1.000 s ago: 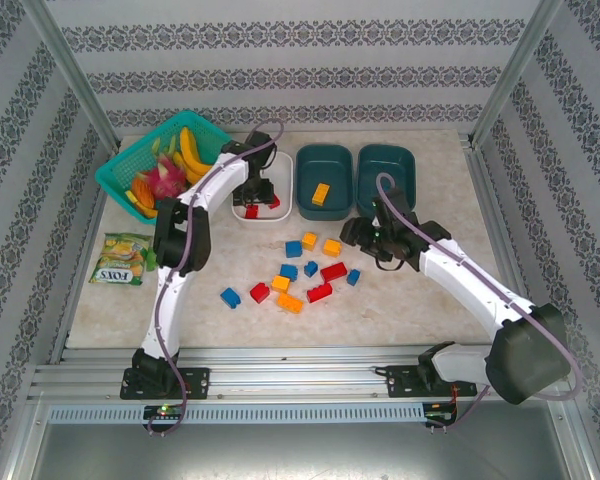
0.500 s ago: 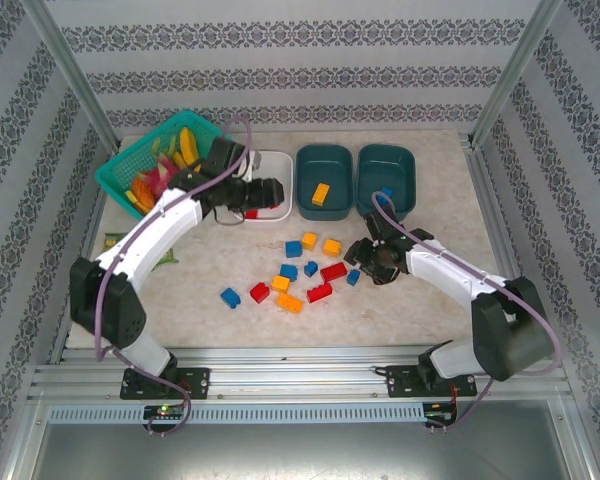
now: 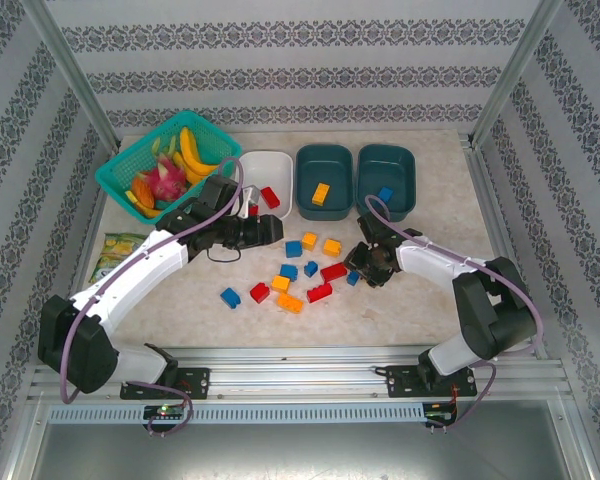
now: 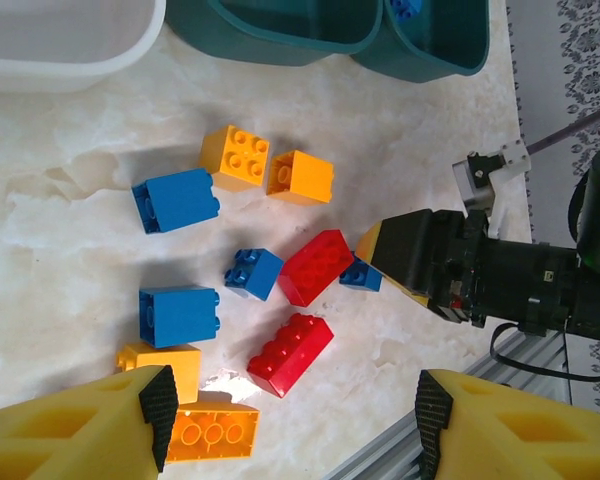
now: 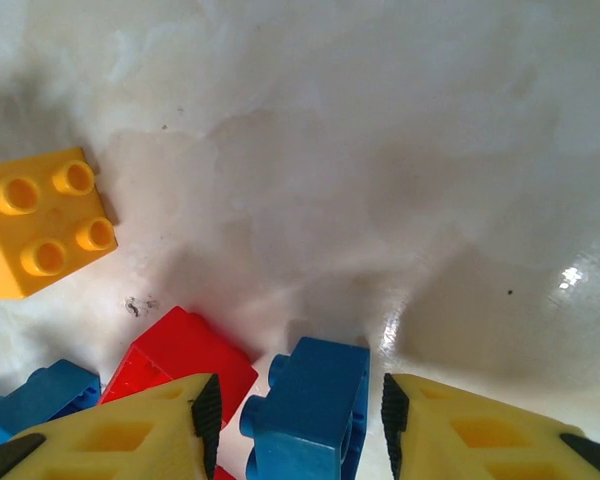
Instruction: Sort the legos into containers by color
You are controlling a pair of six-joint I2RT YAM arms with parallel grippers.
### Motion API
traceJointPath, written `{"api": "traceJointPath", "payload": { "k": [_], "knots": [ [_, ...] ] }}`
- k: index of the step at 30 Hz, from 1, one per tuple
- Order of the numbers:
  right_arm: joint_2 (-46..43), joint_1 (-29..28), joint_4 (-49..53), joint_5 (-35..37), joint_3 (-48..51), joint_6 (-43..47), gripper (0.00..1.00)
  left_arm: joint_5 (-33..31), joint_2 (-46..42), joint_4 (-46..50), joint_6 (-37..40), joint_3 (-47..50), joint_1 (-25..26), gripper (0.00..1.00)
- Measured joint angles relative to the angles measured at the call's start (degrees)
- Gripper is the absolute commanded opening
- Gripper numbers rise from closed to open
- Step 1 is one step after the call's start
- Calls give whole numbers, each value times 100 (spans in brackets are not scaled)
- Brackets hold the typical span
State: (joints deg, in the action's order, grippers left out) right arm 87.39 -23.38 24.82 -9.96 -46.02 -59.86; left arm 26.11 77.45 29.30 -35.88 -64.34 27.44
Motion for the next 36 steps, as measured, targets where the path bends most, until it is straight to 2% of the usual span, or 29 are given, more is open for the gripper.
{"api": "traceJointPath", "payload": {
  "k": [6,13,18,21,27,31,36],
  "knots": [
    [96,-2,-52,4,46,-48,36,0,2,-48,-66,0,0,66],
    [179,-4,-76,35,2,-24,21,17,2,-142,-68,0,66,65],
    [-87,-39,407,334,-188,153,18,48,2,-236,-214,0,122,65],
    [-424,57,844,568,-643,525,18,48,7,-337,-356,-24,146,65],
    [-664,935,1161,1032,-2076,1547,17,103,448,-675,-610,-654,146,65],
    [-55,1392,1095,1062,-3010,2177,17,195,977,-979,-702,-1196,146,65],
    [1469,1565,1016,767,-4054,2828,16,238,1633,-1248,-817,-1687,146,65]
  ]
}}
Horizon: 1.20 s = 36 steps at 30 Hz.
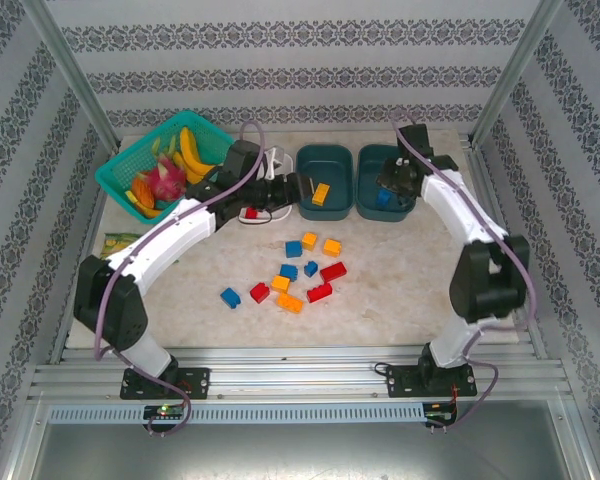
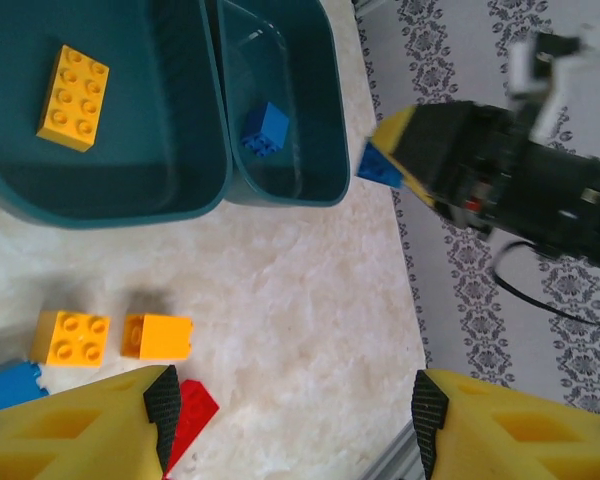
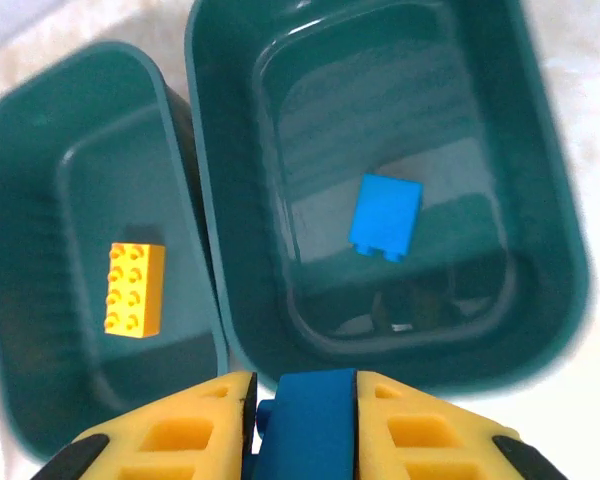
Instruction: Sort the legos into containers by color
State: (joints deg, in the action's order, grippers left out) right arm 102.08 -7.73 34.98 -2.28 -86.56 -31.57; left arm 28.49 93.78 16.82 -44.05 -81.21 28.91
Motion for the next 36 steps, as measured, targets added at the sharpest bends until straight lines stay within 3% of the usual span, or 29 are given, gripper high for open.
{"api": "traceJointPath", "payload": {
  "k": [6,11,18,23,28,36],
  "knots": [
    [1443,90,236,-446,-752,315,17,-2,350,-39,-39,-232,0,65],
    [1963,164,424,-654,-1084,354,19,-4,350,-37,-37,-258,0,65],
    [2302,238,560,-796,-1305,367,41,-66,326,-24,-37,-256,0,65],
    [2302,238,660,-820,-1401,393,51,-157,186,48,-33,-181,0,65],
    [2094,234,706,-828,-1495,396,52,-280,13,192,2,-105,0,65],
    [389,-68,391,-640,-1056,439,53,-610,-387,981,243,-98,0,65]
  ]
}}
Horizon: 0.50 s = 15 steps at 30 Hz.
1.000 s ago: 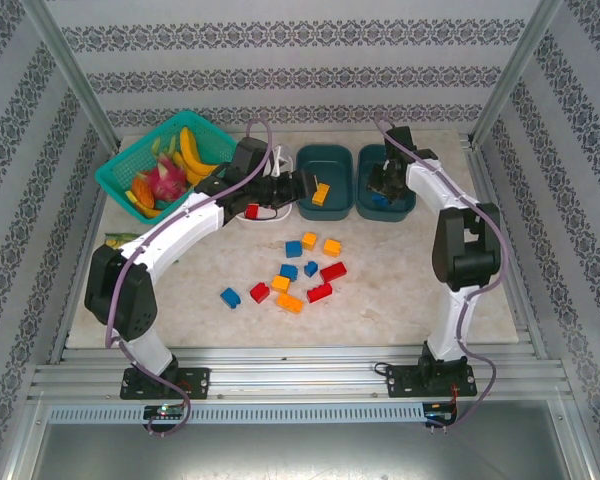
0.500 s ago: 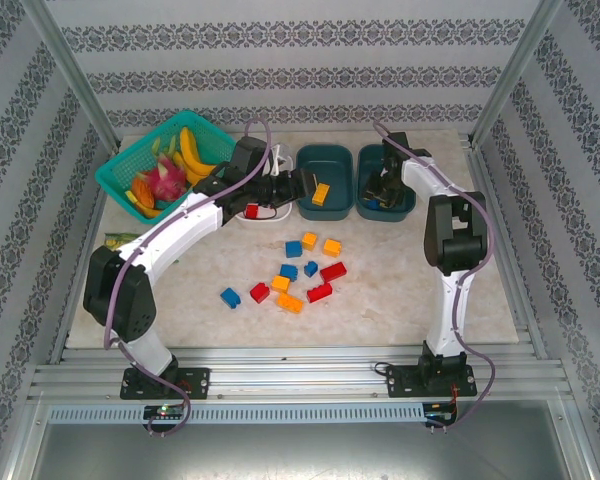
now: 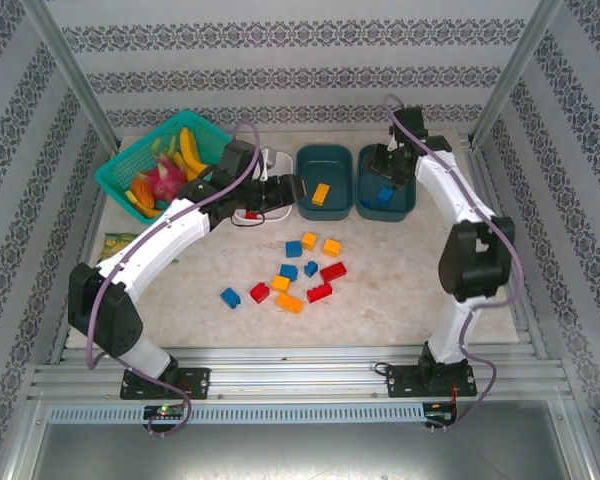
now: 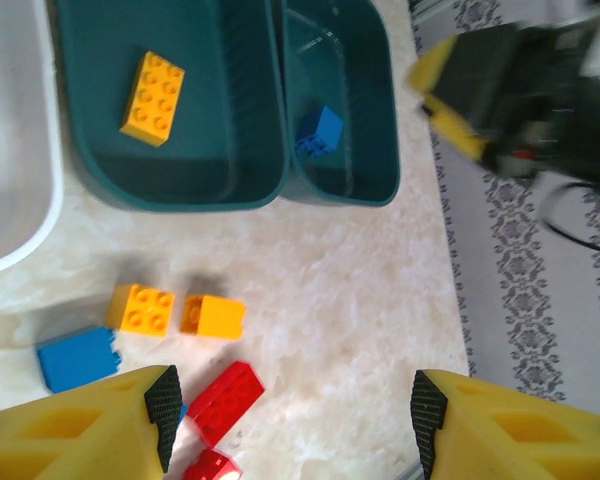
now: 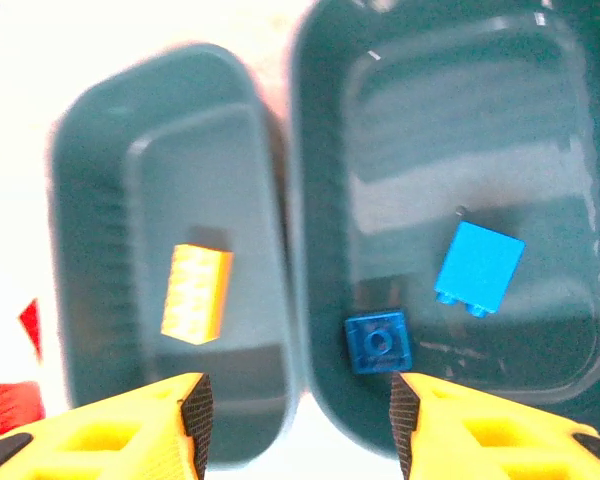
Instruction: Sort the legos into containers by color
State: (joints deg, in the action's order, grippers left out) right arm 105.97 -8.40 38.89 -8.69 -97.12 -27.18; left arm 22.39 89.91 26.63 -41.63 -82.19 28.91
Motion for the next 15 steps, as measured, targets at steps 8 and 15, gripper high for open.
{"api": "traceJointPath", "payload": {
  "k": [8,15],
  "knots": [
    [-2802,-1266,-1539,-555,2922,74,62,-369,-551,1327,398,680,4,66],
    [-3834,-2494,-2116,-1403,5182,39,64,-463,-726,1814,343,1943,251,64]
  ]
}}
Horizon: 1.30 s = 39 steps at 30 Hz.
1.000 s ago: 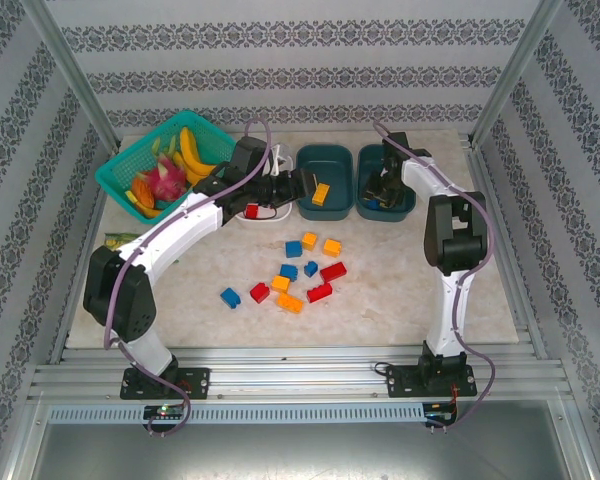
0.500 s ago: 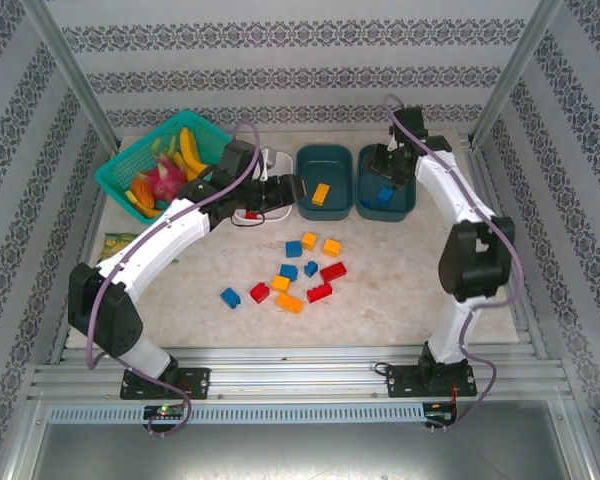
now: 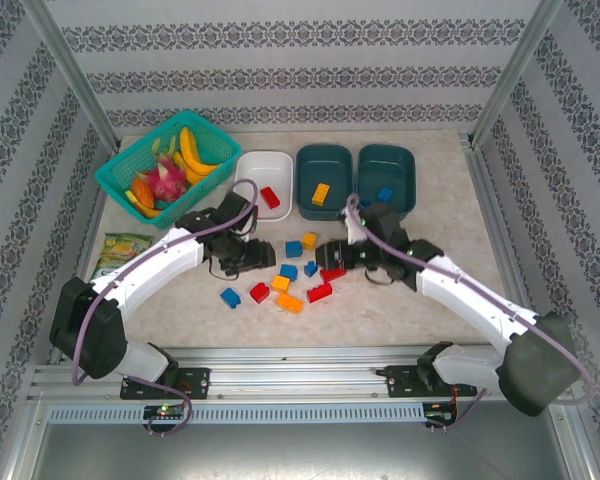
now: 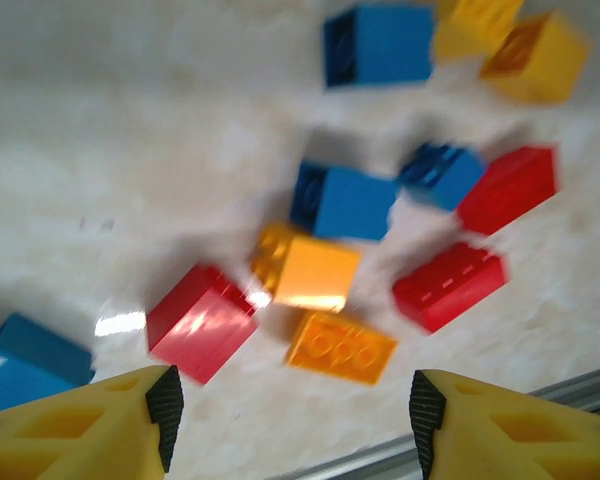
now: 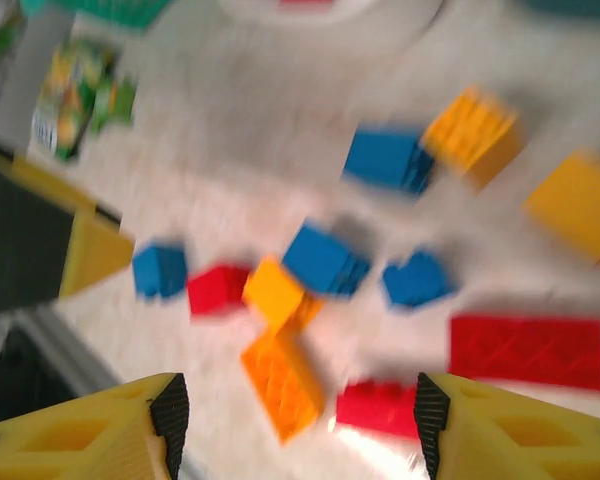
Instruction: Sort the legos into containers by color
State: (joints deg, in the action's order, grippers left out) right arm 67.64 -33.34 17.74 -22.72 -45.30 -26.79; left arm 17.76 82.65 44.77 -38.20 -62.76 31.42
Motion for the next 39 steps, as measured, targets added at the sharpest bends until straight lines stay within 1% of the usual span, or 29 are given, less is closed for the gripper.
{"api": "traceJointPath", "payload": {
  "k": [2,4,6,9,12,14,18,22,27,29,31,33,34,39],
  "knots": [
    [-212,-195,-48,-131,343,-42,64,-52,37,149,319,-17,205,64],
    [-396,-256,-125,-232,573,-98,65,-181,151,341,743,-122,402,65],
    [-577,-256,-258,-341,734,-166,68,-354,330,457,1226,-177,525,66],
    [-870,-256,-564,-531,946,-212,72,-608,520,566,1788,-131,555,67],
    [-1141,-256,-780,-699,1137,-238,76,-734,704,579,2186,-79,562,67],
    [-1307,-256,-815,-726,1231,-254,78,-800,863,575,2369,-76,562,67],
    [-1589,-256,-811,-710,1307,-282,78,-820,1158,549,2605,-74,562,66],
    [-1659,-256,-811,-662,1307,-306,78,-815,1453,511,2758,-74,562,61],
    [-1646,-254,-807,-577,1307,-306,78,-863,1679,446,2883,-74,562,52],
    [-1613,-254,-804,-562,1307,-306,78,-866,1729,382,2907,-74,562,46],
    [-1561,-254,-798,-557,1307,-306,78,-883,1784,323,2918,-74,562,37],
    [-1504,-254,-789,-549,1307,-306,78,-887,1797,295,2929,-85,562,29],
    [-1482,-254,-780,-538,1307,-306,77,-890,1790,273,2929,-90,562,28],
    [-1436,-254,-688,-461,1241,-304,76,-1040,1705,273,2881,-92,562,25]
  ]
}}
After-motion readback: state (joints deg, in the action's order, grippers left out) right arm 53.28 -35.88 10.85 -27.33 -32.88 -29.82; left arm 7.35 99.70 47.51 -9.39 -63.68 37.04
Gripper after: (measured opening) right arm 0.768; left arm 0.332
